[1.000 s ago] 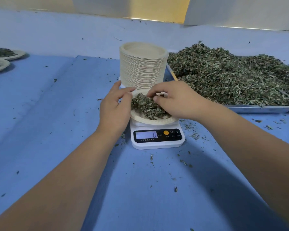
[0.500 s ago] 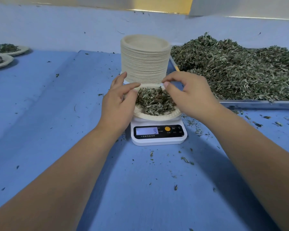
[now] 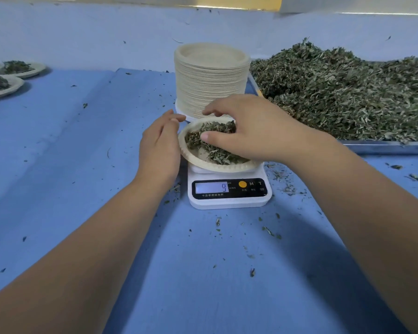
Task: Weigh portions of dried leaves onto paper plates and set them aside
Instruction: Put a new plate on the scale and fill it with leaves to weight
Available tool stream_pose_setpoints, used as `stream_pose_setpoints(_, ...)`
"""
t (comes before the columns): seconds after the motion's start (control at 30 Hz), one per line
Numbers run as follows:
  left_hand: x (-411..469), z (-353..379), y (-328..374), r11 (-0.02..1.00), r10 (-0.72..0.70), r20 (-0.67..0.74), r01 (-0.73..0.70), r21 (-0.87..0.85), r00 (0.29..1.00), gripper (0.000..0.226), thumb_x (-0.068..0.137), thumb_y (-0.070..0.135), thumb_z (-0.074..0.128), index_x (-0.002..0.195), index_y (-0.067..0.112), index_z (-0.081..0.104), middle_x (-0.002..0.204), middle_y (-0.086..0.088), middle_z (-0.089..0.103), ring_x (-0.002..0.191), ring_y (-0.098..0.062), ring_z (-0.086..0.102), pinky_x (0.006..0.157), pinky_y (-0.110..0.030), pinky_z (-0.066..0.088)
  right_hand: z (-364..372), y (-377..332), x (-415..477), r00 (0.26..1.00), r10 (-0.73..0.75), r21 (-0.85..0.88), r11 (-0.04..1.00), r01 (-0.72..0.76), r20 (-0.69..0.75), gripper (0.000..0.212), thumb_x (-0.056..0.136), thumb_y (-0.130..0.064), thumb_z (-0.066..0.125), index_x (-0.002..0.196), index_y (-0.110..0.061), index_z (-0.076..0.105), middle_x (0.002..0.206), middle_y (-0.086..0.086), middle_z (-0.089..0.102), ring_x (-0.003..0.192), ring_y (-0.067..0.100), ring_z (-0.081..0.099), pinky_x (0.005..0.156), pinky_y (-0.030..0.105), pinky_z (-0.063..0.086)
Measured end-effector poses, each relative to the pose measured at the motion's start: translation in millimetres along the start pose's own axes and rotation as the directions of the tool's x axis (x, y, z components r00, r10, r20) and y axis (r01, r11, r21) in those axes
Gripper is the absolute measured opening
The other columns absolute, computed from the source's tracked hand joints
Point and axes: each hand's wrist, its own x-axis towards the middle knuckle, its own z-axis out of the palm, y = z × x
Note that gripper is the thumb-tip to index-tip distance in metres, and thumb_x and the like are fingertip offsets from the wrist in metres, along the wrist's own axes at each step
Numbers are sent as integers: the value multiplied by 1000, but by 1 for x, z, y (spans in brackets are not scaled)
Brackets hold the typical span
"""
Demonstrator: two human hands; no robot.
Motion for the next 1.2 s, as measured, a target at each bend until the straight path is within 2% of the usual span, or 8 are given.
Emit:
stream_pose_setpoints(0.17,0,-3,2,999,-40,-31,40,3,999,34,92,35,39,98,36,73,142,14,58,133,-1,48,116,-43,39,4,-11,28,984,-8,-137,990,32,177,35,92,-51,64,119,-29,68,109,-7,64,108,17,57,85,32,47)
stream_pose_setpoints(0.37,0,-1,1,999,-48,-43,48,8,998,33,93,40,42,99,36,74,126,26,60,127,4,50,115,-41,39,-7,-9,34,1000,-10,-18,1000,10,-20,14,91,-37,70,97,-25,75,79,-19,56,86,7,53,73,22,35)
stream_pose_setpoints(0.5,4,0,-3,999,-21,-21,22,23,1000,32,100,33,42,99,34,74,89,53,57,95,33,46,99,-21,43,-22,-3,35,987,76,121,991,-59,-142,9,89,-37,73,89,-28,73,73,-21,57,68,-7,52,60,7,34)
stream_pose_setpoints(0.57,1,1,0,1000,-5,-16,5,2,1000,32,102,27,42,90,37,71,80,57,53,85,37,44,78,1,35,-24,-4,33,985,93,140,987,-73,-146,10,89,-35,73,88,-26,73,71,-20,57,63,-8,50,56,4,32)
stream_pose_setpoints(0.7,-3,3,3,1000,31,4,-31,2,999,38,102,21,42,81,40,67,75,55,53,80,37,45,67,9,29,-21,-2,28,965,158,221,969,-111,-209,12,89,-35,73,93,-24,76,74,-20,58,67,-5,50,63,13,37)
stream_pose_setpoints(0.83,-3,2,0,998,56,19,-57,20,998,33,101,27,43,86,40,69,96,49,59,92,31,48,74,6,30,-26,7,22,929,238,274,948,-159,-284,15,89,-35,74,94,-22,77,80,-14,67,75,3,59,71,21,47)
stream_pose_setpoints(1.03,0,2,-4,997,38,29,-40,63,999,39,94,39,41,110,28,75,149,14,54,132,-1,46,108,-28,33,-35,70,-3,743,473,317,878,-358,-473,11,92,-38,69,93,-27,72,84,-20,65,72,-1,60,76,27,53)
stream_pose_setpoints(1.2,0,1,-3,997,34,30,-36,71,999,43,90,41,40,110,26,75,147,13,56,136,-6,47,118,-38,34,-11,114,-28,780,592,125,806,-579,-204,46,94,-44,68,132,-20,60,125,4,64,104,26,62,84,33,48)
